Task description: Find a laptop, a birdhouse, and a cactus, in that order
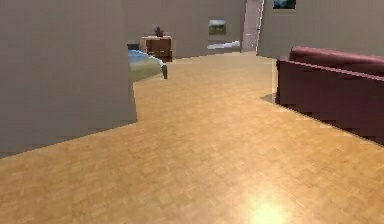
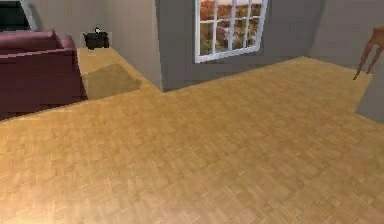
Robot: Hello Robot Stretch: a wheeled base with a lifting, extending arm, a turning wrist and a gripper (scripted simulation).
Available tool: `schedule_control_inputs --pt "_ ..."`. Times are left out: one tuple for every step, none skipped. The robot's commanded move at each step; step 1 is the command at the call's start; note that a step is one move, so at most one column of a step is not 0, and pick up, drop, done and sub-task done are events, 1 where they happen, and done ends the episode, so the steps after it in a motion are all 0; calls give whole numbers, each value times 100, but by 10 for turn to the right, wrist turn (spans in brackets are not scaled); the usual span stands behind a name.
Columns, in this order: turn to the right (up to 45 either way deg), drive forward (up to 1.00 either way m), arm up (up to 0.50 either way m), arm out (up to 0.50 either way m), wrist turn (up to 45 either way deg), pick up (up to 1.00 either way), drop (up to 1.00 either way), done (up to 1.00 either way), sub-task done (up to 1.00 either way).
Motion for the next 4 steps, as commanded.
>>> schedule_control_inputs --pt "450 0 0 0 0 0 0 0 0" --pt "300 0 0 0 0 0 0 0 0" --pt "0 5 0 0 0 0 0 0 0" --pt "-450 0 0 0 0 0 0 0 0"
